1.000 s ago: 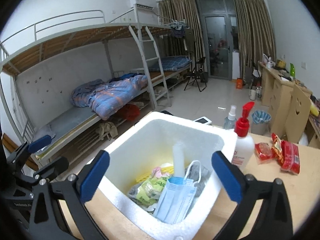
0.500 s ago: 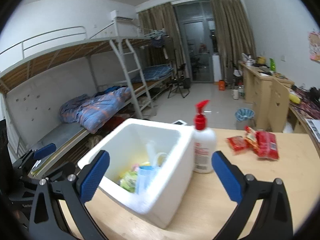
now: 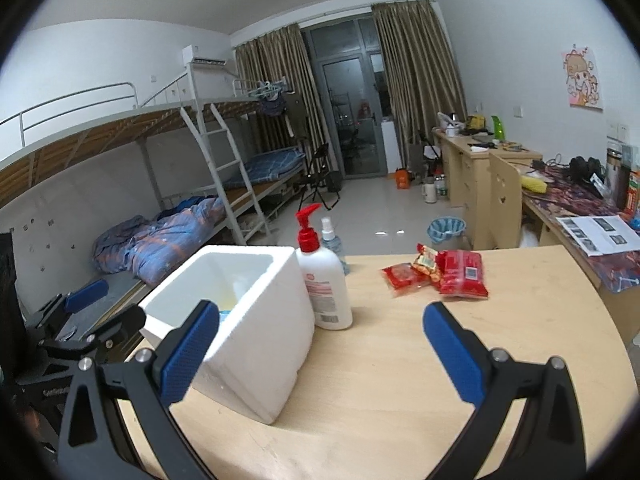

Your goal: Organize soft objects

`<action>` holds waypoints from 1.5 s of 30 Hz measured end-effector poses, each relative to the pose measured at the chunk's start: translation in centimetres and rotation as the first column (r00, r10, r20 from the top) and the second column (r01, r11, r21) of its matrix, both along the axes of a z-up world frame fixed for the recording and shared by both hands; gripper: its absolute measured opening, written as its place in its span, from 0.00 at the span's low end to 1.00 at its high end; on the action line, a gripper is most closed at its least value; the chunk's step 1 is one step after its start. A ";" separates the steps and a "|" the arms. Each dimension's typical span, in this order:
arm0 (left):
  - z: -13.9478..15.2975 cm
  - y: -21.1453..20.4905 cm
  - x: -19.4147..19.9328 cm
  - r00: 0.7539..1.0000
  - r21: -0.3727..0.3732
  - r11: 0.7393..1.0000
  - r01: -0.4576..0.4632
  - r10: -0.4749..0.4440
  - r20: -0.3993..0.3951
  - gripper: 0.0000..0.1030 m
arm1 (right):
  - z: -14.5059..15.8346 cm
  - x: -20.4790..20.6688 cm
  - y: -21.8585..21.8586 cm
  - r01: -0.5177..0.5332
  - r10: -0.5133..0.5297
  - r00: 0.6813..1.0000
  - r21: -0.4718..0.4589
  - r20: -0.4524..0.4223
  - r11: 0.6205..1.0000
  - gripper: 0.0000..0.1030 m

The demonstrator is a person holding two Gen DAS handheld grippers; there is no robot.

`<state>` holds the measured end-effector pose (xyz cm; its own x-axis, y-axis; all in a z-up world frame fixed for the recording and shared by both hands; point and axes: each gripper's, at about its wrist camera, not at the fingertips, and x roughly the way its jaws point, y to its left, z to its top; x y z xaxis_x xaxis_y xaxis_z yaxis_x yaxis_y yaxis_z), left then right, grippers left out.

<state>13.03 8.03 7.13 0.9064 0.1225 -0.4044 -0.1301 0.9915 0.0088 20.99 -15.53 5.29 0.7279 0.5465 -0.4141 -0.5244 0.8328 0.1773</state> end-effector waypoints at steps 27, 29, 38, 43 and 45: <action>0.9 -4.4 -6.9 0.988 0.007 1.000 -0.002 0.001 0.154 0.99 | -0.7 -7.7 -3.7 -0.002 -0.008 0.985 0.059 0.170 0.998 1.00; 0.6 -4.6 -7.5 0.987 0.006 1.000 -0.002 0.001 0.164 0.99 | -1.1 -8.3 -3.8 0.001 -0.012 0.984 0.063 0.178 0.998 1.00; -1.6 -5.2 -9.9 0.977 0.010 1.000 -0.015 0.013 0.214 0.99 | -3.4 -10.9 -4.6 0.007 -0.026 0.974 0.085 0.225 0.996 1.00; -3.2 -5.5 -11.3 0.971 -0.001 1.000 -0.027 0.027 0.237 0.99 | -5.1 -11.9 -4.5 -0.009 -0.011 0.973 0.084 0.229 0.996 1.00; -4.0 -5.6 -11.8 0.970 -0.005 1.000 -0.023 0.024 0.240 0.99 | -5.5 -12.3 -4.3 -0.005 -0.013 0.972 0.079 0.236 0.997 1.00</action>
<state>1.25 2.40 3.15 0.9738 0.1443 -0.1756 -0.1514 0.9881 -0.0277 8.72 -19.85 -0.20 0.8022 0.5674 -0.1859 -0.5560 0.8234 0.1138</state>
